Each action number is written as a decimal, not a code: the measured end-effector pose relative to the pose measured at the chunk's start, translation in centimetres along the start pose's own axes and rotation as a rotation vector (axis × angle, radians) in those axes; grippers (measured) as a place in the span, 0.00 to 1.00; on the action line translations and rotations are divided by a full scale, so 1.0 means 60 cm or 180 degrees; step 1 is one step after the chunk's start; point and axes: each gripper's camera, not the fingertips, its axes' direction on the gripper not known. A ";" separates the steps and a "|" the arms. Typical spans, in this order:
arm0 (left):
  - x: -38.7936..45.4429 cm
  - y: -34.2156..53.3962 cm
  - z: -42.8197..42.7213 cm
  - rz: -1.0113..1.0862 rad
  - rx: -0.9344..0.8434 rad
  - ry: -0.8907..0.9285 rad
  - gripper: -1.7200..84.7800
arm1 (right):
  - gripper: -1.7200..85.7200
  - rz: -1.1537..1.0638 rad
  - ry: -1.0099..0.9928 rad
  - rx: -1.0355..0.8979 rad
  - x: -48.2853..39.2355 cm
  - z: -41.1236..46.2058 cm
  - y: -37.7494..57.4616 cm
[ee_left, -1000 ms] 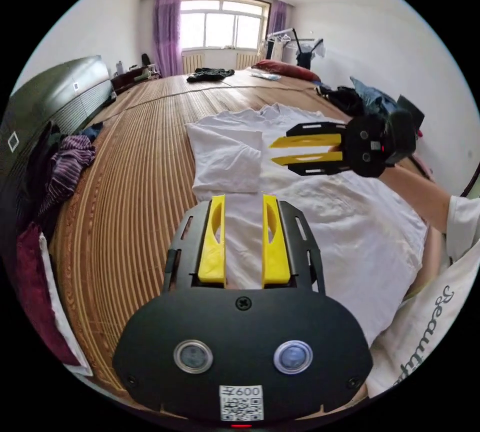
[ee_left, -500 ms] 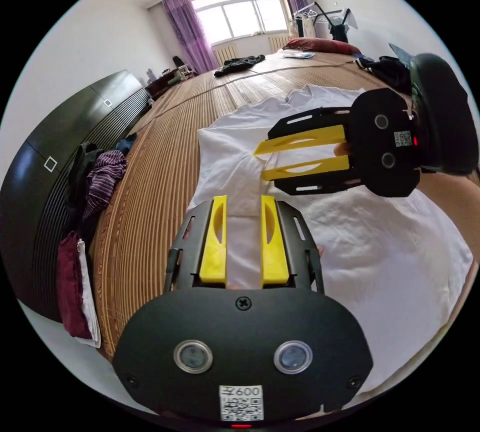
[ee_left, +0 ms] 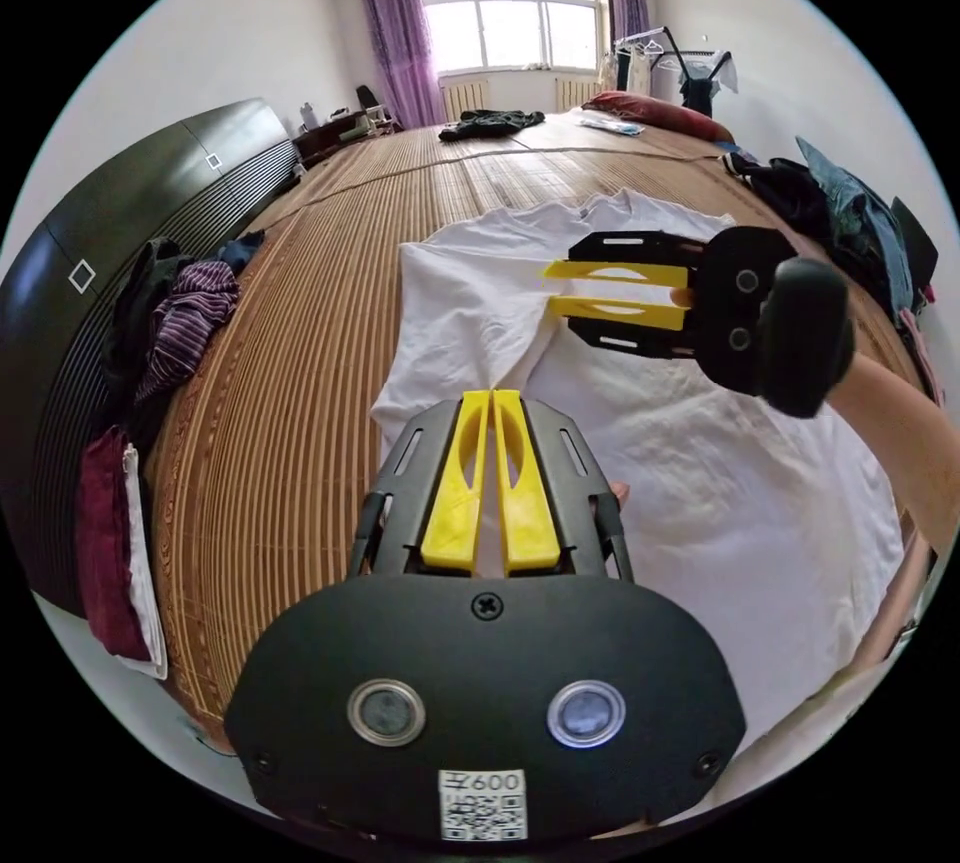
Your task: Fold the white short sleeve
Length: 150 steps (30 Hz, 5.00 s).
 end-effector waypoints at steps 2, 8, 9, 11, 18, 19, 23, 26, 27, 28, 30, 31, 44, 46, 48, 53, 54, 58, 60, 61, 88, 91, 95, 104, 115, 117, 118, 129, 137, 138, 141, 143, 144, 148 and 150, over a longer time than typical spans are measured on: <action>-0.024 -0.004 -0.004 0.0005 0.0011 0.0091 0.03 | 0.01 -0.0023 0.0028 -0.0113 0.013 0.014 0.004; -0.076 -0.011 -0.003 0.0030 0.0023 0.0184 0.03 | 0.01 -0.0016 -0.0018 -0.0126 0.051 0.015 0.013; -0.079 -0.014 -0.001 0.0045 0.0012 0.0187 0.03 | 0.01 -0.0016 0.0011 -0.0113 0.052 0.013 0.011; -0.087 -0.025 0.007 0.0132 -0.0045 0.0098 0.03 | 0.01 -0.0004 0.0018 -0.0060 0.060 0.004 0.006; -0.133 -0.047 0.057 0.0247 -0.0364 0.0221 0.04 | 0.01 0.0081 -0.0205 0.0032 0.085 -0.012 0.011; -0.154 -0.049 0.050 0.0202 -0.0324 0.0298 0.04 | 0.01 0.0095 -0.0231 0.0044 0.086 -0.015 0.010; -0.275 -0.086 -0.027 -0.0238 -0.0036 0.0506 0.04 | 0.01 0.0213 -0.0220 0.0100 0.093 -0.028 0.000; -0.370 -0.148 -0.062 -0.0506 0.0153 0.0513 0.04 | 0.01 0.0254 -0.0260 0.0080 0.100 -0.036 -0.008; -0.386 -0.162 -0.061 -0.0540 0.0163 0.0516 0.04 | 0.01 0.0281 -0.0266 0.0082 0.102 -0.038 -0.009; -0.412 -0.194 -0.046 -0.0549 0.0083 0.0607 0.04 | 0.01 0.0333 -0.0291 0.0085 0.108 -0.042 -0.012; -0.431 -0.236 -0.002 -0.0453 -0.0158 0.0649 0.04 | 0.01 0.0375 -0.0303 0.0095 0.115 -0.049 -0.018; -0.437 -0.251 0.036 -0.0400 -0.0354 0.0547 0.03 | 0.01 0.0363 -0.0303 0.0096 0.118 -0.054 -0.022; -0.510 -0.303 0.057 -0.0417 -0.0331 0.0260 0.02 | 0.01 0.0521 -0.0495 0.0334 0.192 -0.132 -0.035; -0.513 -0.317 0.050 -0.0404 -0.0340 0.0238 0.02 | 0.02 0.0558 -0.0591 0.0307 0.210 -0.137 -0.041; -0.519 -0.329 0.042 -0.0399 -0.0334 0.0239 0.02 | 0.03 0.0477 -0.0721 0.0291 0.223 -0.146 -0.048; -0.531 -0.367 0.015 -0.0388 -0.0331 0.0260 0.02 | 0.05 0.0711 -0.0956 0.0215 0.283 -0.158 -0.074; -0.532 -0.371 0.012 -0.0389 -0.0329 0.0263 0.02 | 0.05 0.0795 -0.1005 0.0200 0.293 -0.158 -0.078; -0.562 -0.408 -0.018 -0.0458 -0.0371 0.0491 0.02 | 0.04 0.0777 -0.1096 0.0197 0.317 -0.181 -0.115; -0.583 -0.422 -0.032 -0.0581 -0.0409 0.0649 0.02 | 0.03 0.0560 -0.0921 0.0220 0.310 -0.200 -0.133; -0.588 -0.428 -0.043 -0.0551 -0.0350 0.0658 0.02 | 0.02 0.0425 -0.0909 0.0240 0.307 -0.211 -0.142; -0.369 -0.514 -0.288 0.0156 -0.0053 0.1113 0.03 | 0.01 0.2716 -0.2758 -0.0321 0.572 -0.138 -0.344; -0.294 -0.489 -0.258 0.0615 -0.0484 0.1329 0.03 | 0.01 0.2678 -0.2515 -0.0519 0.566 -0.128 -0.369; -0.267 -0.459 -0.316 0.0904 -0.0637 0.1362 0.03 | 0.01 0.2935 -0.2460 -0.0591 0.578 -0.120 -0.386; -0.401 -0.558 -0.319 0.0049 -0.0190 0.0937 0.02 | 0.01 0.2567 -0.2448 -0.0277 0.547 -0.175 -0.471; -0.368 -0.513 -0.226 0.0296 -0.0378 0.0542 0.03 | 0.01 0.2122 -0.2552 -0.0993 0.506 -0.158 -0.463; -0.373 -0.508 -0.219 0.0273 -0.0367 0.0587 0.03 | 0.01 0.2043 -0.2144 -0.0604 0.505 -0.193 -0.511; -0.373 -0.504 -0.216 0.0275 -0.0351 0.0591 0.03 | 0.01 0.2120 -0.2042 -0.0444 0.504 -0.194 -0.543; -0.375 -0.472 -0.185 0.0305 -0.0299 0.0536 0.03 | 0.01 0.2475 -0.2049 -0.0998 0.411 0.064 -0.682; -0.396 -0.445 -0.157 0.0257 -0.0306 0.0624 0.03 | 0.01 0.2311 -0.1826 -0.0920 0.311 0.046 -0.705; -0.393 -0.442 -0.156 0.0275 -0.0304 0.0592 0.03 | 0.01 0.2263 -0.1810 -0.0913 0.306 0.039 -0.703; -0.393 -0.430 -0.146 0.0285 -0.0302 0.0570 0.03 | 0.01 0.2083 -0.1485 -0.0854 0.290 -0.017 -0.680; -0.409 -0.420 -0.134 0.0224 -0.0312 0.0680 0.03 | 0.01 0.2096 -0.1663 -0.0925 0.285 -0.056 -0.649; -0.412 -0.417 -0.131 0.0212 -0.0314 0.0703 0.03 | 0.01 0.2126 -0.1735 -0.0915 0.283 -0.069 -0.640; -0.414 -0.397 -0.113 0.0216 -0.0322 0.0696 0.03 | 0.01 0.2249 -0.2285 -0.0684 0.225 -0.173 -0.585; -0.411 -0.387 -0.106 0.0234 -0.0322 0.0663 0.03 | 0.01 0.2086 -0.2224 -0.0958 0.175 -0.182 -0.573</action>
